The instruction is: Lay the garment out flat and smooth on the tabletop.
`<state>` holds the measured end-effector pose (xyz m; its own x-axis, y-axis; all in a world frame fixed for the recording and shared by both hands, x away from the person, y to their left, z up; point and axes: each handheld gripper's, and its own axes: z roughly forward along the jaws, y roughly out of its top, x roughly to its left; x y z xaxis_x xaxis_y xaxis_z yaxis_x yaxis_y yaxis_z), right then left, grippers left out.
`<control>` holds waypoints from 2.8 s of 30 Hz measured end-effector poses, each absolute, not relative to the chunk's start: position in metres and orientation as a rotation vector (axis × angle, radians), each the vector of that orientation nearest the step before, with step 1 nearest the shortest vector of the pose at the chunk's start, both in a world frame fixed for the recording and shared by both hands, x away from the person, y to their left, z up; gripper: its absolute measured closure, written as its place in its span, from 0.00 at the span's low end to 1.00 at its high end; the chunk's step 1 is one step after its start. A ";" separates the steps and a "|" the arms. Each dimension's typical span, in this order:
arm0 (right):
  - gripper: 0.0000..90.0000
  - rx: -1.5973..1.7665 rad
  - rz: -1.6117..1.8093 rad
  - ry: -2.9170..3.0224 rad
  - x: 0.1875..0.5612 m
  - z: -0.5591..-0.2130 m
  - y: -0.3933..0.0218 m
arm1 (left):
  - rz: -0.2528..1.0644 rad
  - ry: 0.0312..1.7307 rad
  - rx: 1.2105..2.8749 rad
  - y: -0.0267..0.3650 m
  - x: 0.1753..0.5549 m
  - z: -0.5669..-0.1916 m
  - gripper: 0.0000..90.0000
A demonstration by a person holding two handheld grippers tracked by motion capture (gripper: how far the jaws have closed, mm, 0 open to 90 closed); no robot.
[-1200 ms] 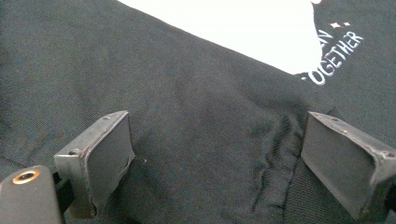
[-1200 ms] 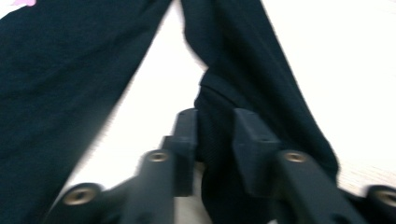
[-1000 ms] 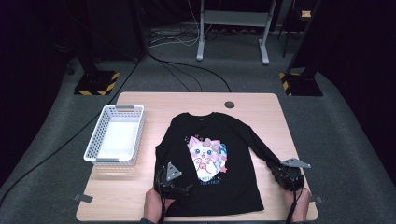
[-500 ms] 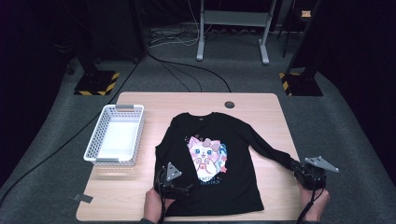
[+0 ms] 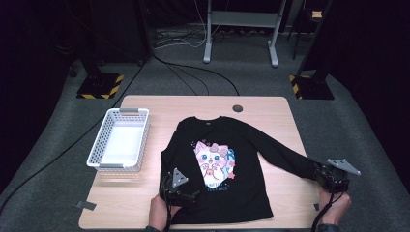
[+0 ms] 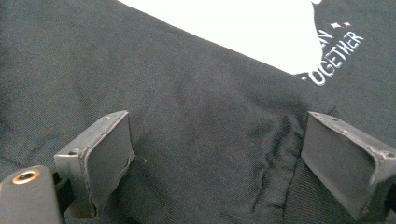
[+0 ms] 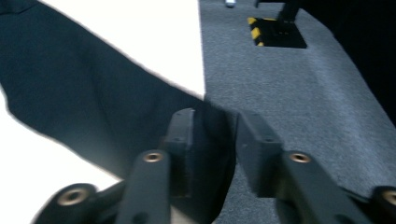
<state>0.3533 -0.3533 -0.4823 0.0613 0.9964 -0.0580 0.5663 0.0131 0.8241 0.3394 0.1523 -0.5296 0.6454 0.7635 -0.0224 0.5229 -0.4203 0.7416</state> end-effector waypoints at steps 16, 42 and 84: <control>0.22 1.592 1.058 1.862 0.362 -0.496 -0.288 | 0.417 0.996 2.120 0.152 0.339 -0.530 0.10; 0.08 1.363 0.928 2.161 0.394 -0.528 -0.221 | 0.427 0.984 2.132 0.134 0.343 -0.529 0.09; 0.10 1.425 0.916 2.071 0.379 -0.528 -0.301 | 0.417 0.935 2.216 0.026 0.325 -0.513 0.19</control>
